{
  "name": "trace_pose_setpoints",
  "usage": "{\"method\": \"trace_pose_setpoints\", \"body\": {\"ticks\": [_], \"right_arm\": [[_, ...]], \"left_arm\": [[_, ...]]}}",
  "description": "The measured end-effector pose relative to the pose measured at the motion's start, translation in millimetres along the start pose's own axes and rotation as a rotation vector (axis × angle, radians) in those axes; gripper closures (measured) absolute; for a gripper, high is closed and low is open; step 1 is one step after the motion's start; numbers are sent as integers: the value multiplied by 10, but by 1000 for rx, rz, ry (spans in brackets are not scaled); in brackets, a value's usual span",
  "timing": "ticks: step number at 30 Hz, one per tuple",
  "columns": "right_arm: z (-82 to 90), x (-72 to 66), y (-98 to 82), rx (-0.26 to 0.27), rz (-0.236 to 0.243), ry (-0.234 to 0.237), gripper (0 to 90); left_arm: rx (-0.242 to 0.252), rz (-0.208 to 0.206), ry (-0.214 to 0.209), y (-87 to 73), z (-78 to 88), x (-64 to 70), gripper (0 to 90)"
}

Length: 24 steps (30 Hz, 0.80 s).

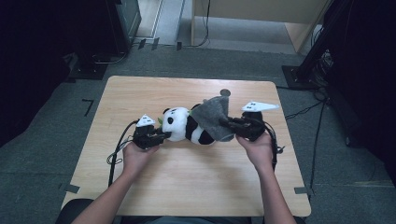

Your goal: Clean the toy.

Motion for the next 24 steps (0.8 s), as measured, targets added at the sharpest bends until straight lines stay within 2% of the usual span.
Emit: {"method": "trace_pose_setpoints", "body": {"ticks": [4,5,9,15,19,21,22,24], "right_arm": [[-285,-118,-131,-103,62,4,817],[-368,-167,-205,-122,98,11,818],[-389,-192,-288,-123,104,19,818],[-337,-120,-472,-149,77,14,820],[-320,-25,-598,-177,49,-28,821],[-342,-1,-649,-176,35,-10,820],[-352,-8,-659,-156,44,13,820],[-369,3,-672,-153,42,11,820]], "left_arm": [[-31,-19,-6,-27,-3,13,650],[-36,-21,-6,-33,-3,16,651],[-42,0,-25,-50,-5,5,652],[-45,8,-36,-56,-11,-8,653],[-46,26,-51,-52,-13,-21,653],[-48,28,-50,-48,-16,-27,653],[-47,34,-53,-47,-17,-31,653],[-48,40,-60,-44,-17,-40,653]]}}
Point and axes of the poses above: each handheld gripper's, and its own axes: z roughly backward along the jaws, y roughly out of its top, x roughly to its right, the point moved 5 cm from there along -z, roughly forward along the jaws, and after that the axes turned 9 degrees about -x, right-handed, at the moved point
